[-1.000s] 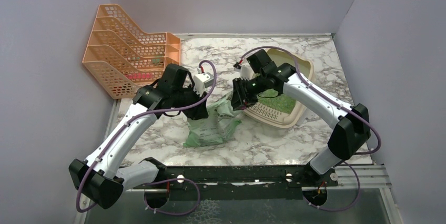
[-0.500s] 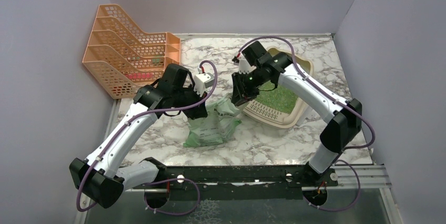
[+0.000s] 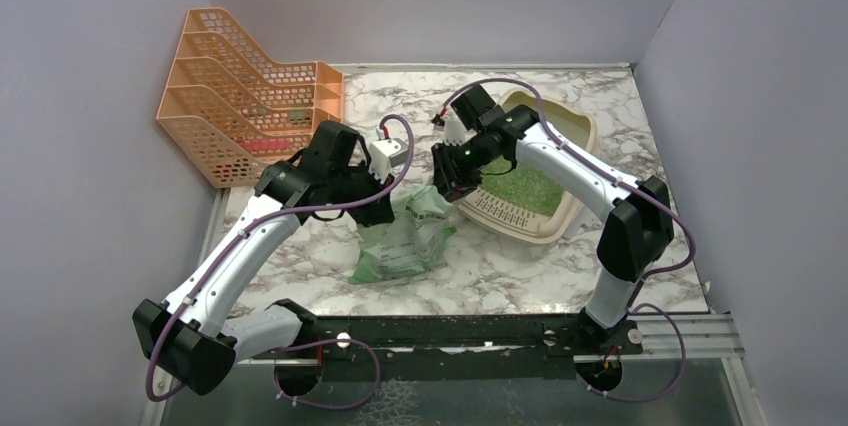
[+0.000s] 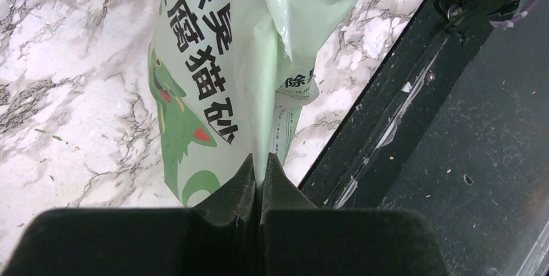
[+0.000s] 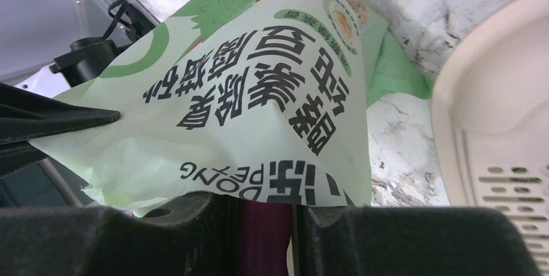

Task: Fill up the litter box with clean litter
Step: 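Scoop the cat litter from the cat litter bag.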

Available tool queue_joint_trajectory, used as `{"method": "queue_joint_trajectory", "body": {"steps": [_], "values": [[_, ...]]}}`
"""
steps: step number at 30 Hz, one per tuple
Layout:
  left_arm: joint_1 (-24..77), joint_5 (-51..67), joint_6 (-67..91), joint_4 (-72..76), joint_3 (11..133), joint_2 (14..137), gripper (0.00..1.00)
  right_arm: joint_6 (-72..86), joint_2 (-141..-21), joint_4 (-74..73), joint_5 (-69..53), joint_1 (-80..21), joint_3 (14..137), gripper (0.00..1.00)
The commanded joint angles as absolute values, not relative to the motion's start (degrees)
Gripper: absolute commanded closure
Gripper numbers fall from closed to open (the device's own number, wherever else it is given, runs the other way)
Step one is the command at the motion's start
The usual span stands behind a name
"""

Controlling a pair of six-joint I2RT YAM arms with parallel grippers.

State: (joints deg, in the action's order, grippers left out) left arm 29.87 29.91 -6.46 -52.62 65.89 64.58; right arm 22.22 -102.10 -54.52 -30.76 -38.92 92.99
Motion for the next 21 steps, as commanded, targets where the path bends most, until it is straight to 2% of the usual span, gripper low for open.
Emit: {"method": "queue_joint_trajectory", "body": {"steps": [1, 13, 21], "values": [[30.3, 30.4, -5.8, -52.9, 67.5, 64.7, 1.00, 24.7, -99.8, -40.8, -43.0, -38.8, 88.8, 0.99], [30.3, 27.6, -6.5, -52.9, 69.0, 65.4, 1.00, 38.2, -92.5, -13.9, -63.6, -33.1, 73.6, 0.99], [30.3, 25.5, -9.7, -51.8, 71.3, 65.9, 1.00, 57.8, -88.1, 15.5, -70.4, -27.1, 59.1, 0.99]]}}
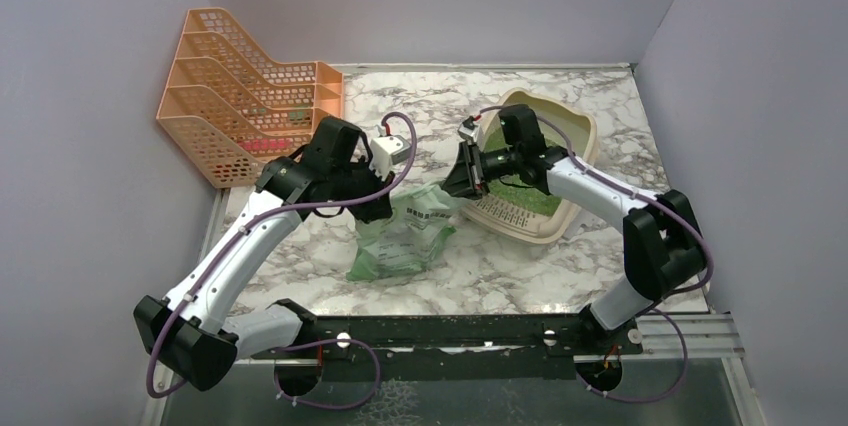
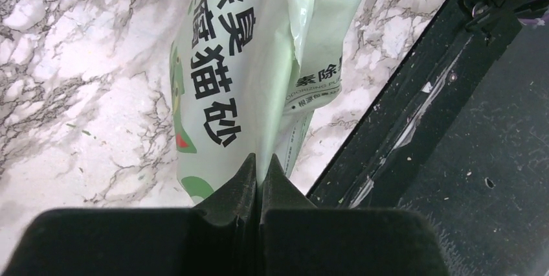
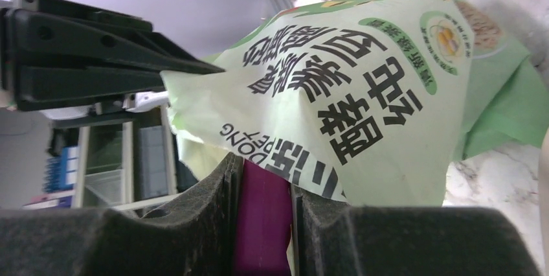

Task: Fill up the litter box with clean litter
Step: 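Scoop the cat litter from the cat litter bag.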

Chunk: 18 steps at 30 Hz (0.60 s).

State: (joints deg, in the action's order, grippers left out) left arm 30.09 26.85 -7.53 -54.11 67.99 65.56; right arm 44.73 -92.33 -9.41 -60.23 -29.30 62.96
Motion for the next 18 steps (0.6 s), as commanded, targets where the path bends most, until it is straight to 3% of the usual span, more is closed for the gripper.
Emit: {"method": "queue_joint_trajectory", "body": {"steps": [1, 7, 18], "values": [[30.3, 25.4, -10.1, -51.6, 71.5, 66.1, 1.00, 60.3, -87.6, 18.9, -70.7, -26.4, 57.4, 0.99], [30.2, 22.6, -13.1, -50.0, 73.9, 67.0, 1.00, 70.6, -84.3, 31.6, -70.6, -22.3, 49.8, 0.99], [30.2, 25.7, -14.4, -49.1, 70.9, 64.0, 1.00, 71.9, -77.8, 32.1, -68.8, -17.4, 42.4, 0.99]]}}
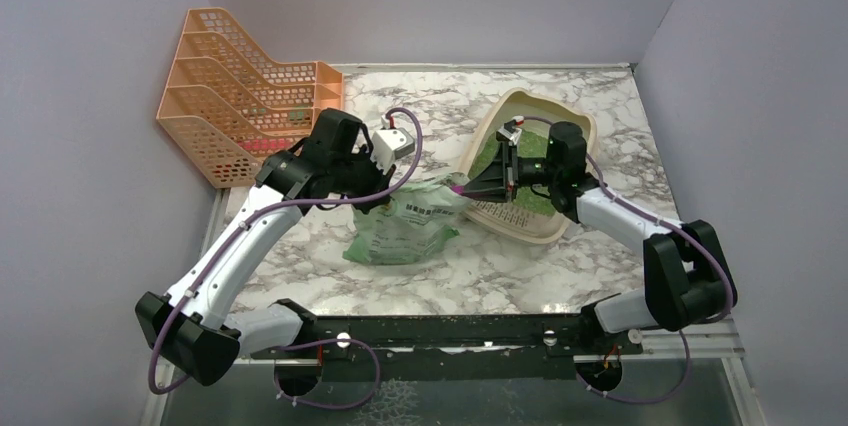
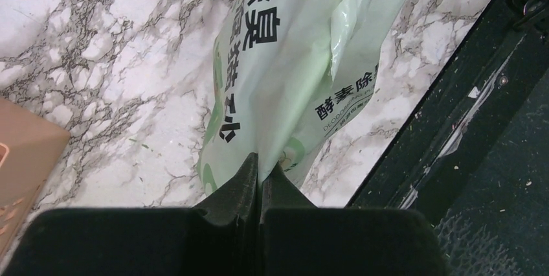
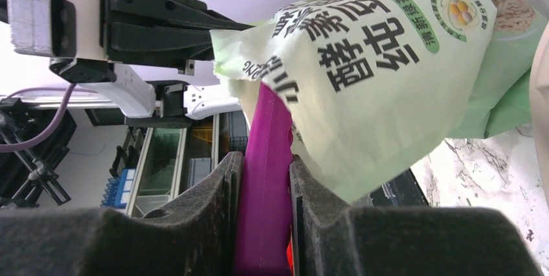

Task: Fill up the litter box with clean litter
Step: 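Scoop the cat litter from the cat litter bag.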

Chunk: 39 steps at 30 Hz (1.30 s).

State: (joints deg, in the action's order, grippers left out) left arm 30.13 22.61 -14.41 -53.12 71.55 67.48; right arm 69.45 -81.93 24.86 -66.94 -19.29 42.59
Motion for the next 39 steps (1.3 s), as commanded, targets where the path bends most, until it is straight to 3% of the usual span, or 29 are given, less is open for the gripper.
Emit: {"method": "queue_joint_trajectory", "body": {"steps": [1, 11, 17, 23, 29, 39], "values": [[30.2, 26.2, -14.0, -49.1, 70.5, 63.5, 1.00, 71.9, -77.3, 31.8, -68.9, -17.0, 42.2, 0.99], [30.2, 25.9, -13.8, -49.1, 69.8, 61.2, 1.00, 72.0, -74.2, 29.2, -70.4, -12.5, 40.9, 0.99], [30.2, 28.9, -12.2, -48.9, 70.9, 62.5, 0.61, 71.2, -72.9, 27.4, -71.7, -11.3, 40.4, 0.99], [30.2, 33.7, -10.7, -48.8, 71.2, 64.6, 0.50, 69.8, -71.7, 24.7, -71.8, -10.8, 40.3, 0.99], [30.2, 33.2, -10.2, -49.5, 69.8, 64.2, 0.54, 70.0, -70.5, 24.3, -72.5, -8.3, 39.0, 0.99], [30.2, 32.2, -12.0, -52.8, 69.6, 64.5, 0.89, 69.2, -68.9, 21.9, -74.4, -4.5, 37.5, 0.99]]}}
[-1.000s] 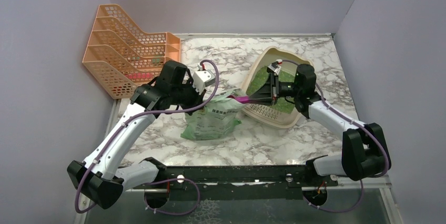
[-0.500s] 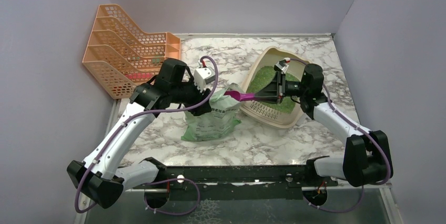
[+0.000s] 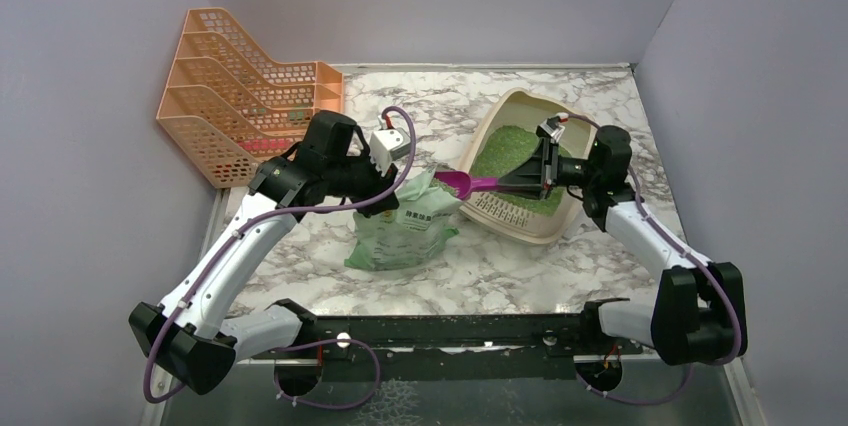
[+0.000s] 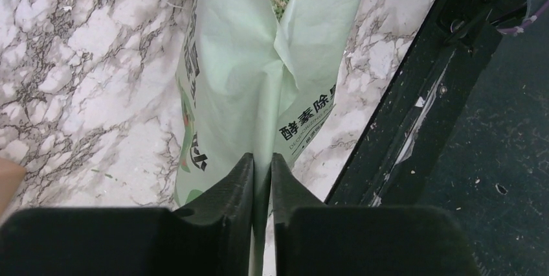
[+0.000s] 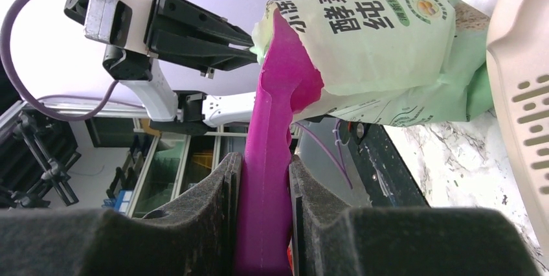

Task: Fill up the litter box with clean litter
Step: 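Scoop the cat litter from the cat litter bag.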

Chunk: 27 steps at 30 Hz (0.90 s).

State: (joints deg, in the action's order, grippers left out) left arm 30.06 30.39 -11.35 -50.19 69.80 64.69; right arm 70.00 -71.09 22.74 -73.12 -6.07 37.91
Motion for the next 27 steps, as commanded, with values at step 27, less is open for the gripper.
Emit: {"method": "queue_joint_trajectory", "body": {"steps": [27], "values": [[30.3, 35.0, -11.8, -53.6, 70.5, 65.5, 1.00, 83.5, -68.8, 35.9, -72.0, -3.8, 28.5, 0.99]]}}
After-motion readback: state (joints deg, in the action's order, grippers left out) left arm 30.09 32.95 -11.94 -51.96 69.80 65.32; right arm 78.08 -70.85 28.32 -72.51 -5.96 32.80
